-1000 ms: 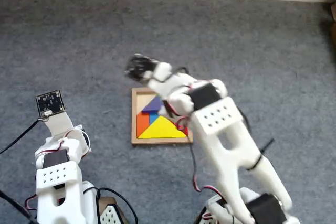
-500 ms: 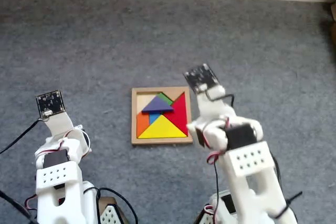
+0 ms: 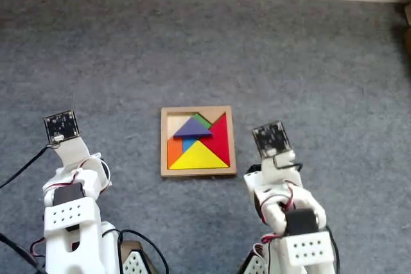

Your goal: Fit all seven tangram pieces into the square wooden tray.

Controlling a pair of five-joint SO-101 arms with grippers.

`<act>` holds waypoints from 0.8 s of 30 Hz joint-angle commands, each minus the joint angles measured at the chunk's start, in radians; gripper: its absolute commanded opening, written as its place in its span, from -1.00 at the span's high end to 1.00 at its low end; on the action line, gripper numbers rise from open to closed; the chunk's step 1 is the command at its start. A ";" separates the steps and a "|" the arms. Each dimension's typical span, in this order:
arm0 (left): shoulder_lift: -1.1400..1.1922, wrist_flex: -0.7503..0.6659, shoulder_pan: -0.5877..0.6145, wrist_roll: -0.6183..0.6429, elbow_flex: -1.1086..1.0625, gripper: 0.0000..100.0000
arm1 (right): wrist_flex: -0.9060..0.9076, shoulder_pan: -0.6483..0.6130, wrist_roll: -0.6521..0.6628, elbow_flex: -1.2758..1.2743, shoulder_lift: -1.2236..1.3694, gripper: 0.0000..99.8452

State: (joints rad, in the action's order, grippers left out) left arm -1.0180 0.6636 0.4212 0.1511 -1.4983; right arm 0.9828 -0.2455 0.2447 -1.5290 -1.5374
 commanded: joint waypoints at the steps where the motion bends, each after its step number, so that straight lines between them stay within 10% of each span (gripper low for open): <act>1: -0.015 -0.008 -0.013 -0.011 0.041 0.99 | -0.025 0.018 -0.012 -0.068 -0.182 0.99; 24: -0.007 0.176 -0.019 -0.430 0.326 0.78 | 0.125 0.019 -0.011 -0.263 -0.297 0.99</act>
State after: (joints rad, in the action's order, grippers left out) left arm -1.0180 0.7971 0.4212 -0.2601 -1.2835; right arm 1.0764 -0.2394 0.2447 -1.6747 -1.8167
